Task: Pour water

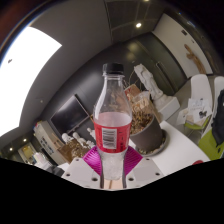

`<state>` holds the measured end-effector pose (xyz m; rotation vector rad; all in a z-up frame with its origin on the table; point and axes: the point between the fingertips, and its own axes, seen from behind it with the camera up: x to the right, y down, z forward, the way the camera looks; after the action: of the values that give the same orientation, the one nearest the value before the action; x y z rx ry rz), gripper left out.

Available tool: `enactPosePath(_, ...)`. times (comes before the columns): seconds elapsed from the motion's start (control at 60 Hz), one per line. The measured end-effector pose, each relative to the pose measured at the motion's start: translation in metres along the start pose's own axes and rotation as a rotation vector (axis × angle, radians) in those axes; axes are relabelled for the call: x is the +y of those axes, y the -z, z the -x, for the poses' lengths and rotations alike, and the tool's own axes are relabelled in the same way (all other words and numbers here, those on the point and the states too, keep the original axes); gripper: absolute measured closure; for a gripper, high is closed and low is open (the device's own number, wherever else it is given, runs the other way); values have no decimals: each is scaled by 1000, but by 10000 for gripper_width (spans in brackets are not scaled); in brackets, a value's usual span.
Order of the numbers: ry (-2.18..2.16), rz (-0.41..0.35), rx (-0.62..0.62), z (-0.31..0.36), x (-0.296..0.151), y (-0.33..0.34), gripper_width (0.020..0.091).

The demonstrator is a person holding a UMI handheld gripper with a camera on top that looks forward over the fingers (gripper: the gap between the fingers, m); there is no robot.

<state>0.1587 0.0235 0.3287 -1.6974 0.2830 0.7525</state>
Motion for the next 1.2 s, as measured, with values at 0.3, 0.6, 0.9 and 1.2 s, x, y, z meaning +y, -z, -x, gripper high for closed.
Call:
enactPosePath(0.3, 552, -50, 369, -184, -36, 22, 865)
enactPosePath(0.6, 483, 81, 478, -306, 45, 32, 865)
enactPosePath(0.9, 479, 79, 509, -338, 89, 37, 860)
enactPosePath(1.2, 482, 96, 528, -337, 89, 38, 671)
